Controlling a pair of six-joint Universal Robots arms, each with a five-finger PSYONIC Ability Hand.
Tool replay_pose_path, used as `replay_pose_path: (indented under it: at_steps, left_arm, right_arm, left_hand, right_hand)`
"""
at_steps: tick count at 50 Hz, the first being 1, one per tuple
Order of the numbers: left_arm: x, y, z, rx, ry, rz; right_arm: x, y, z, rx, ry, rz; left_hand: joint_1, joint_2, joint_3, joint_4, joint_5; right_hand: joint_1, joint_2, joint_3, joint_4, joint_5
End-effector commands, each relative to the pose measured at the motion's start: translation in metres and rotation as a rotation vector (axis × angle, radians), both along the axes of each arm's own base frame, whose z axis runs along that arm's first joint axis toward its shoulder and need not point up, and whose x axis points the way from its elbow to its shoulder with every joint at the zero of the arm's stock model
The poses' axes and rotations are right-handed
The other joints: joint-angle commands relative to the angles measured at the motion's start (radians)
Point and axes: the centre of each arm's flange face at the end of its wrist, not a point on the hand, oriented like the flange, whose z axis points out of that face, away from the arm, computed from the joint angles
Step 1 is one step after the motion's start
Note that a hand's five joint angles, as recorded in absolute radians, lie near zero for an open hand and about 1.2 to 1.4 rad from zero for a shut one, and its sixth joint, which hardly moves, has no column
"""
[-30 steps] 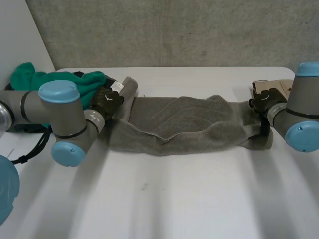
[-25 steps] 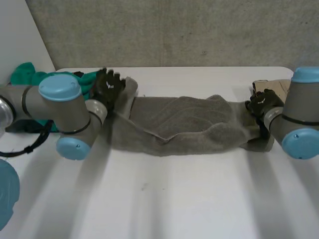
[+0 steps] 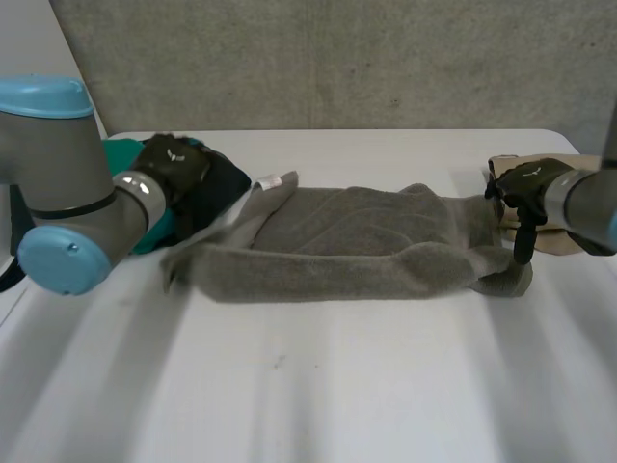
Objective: Fold the laundry.
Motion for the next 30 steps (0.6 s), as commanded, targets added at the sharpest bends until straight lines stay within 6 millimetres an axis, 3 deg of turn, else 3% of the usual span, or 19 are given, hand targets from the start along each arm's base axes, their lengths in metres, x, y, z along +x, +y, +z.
replay_pose_path:
  at_steps: [1, 6, 14, 19, 24, 28, 30]
  left_arm:
    - [0.016, 0.001, -0.029, 0.133, -0.027, 0.008]
    - [0.023, -0.004, -0.046, 0.163, -0.044, 0.006]
    - [0.024, 0.006, -0.057, 0.208, -0.049, -0.009]
    - [0.022, 0.006, -0.065, 0.200, -0.062, -0.007]
    - [0.023, -0.004, -0.080, 0.169, -0.101, 0.010]
    - [0.023, -0.010, -0.089, 0.154, -0.142, 0.014]
    - [0.021, -0.011, -0.088, 0.149, -0.139, 0.001]
  right_arm:
    - [-0.010, -0.006, 0.011, 0.159, -0.150, -0.020]
    - [-0.012, -0.018, -0.004, 0.217, -0.176, -0.033]
    - [-0.010, -0.034, -0.027, 0.233, -0.175, -0.035]
    - [-0.007, -0.035, -0.039, 0.260, -0.169, -0.031]
    - [-0.005, -0.034, -0.050, 0.289, -0.143, -0.022]
    - [-0.005, -0.033, -0.052, 0.293, -0.118, -0.016]
    - [-0.005, -0.030, -0.052, 0.308, -0.108, -0.012]
  left_hand:
    - [0.022, 0.030, 0.022, 0.031, 0.018]
    - [0.034, 0.041, 0.034, 0.043, 0.029]
    - [0.045, 0.053, 0.045, 0.055, 0.041]
    - [0.054, 0.062, 0.054, 0.064, 0.050]
    - [0.218, 0.226, 0.218, 0.228, 0.214]
    - [0.828, 0.836, 0.828, 0.837, 0.824]
    - [1.171, 1.179, 1.171, 1.181, 1.167]
  right_hand:
    - [0.217, 0.216, 0.216, 0.217, 0.215]
    - [0.223, 0.222, 0.222, 0.223, 0.221]
    - [0.217, 0.216, 0.216, 0.217, 0.215]
    - [0.217, 0.216, 0.216, 0.217, 0.215]
    - [0.220, 0.219, 0.219, 0.220, 0.218]
    - [0.472, 0.471, 0.471, 0.472, 0.470]
    - [0.715, 0.714, 0.714, 0.715, 0.713]
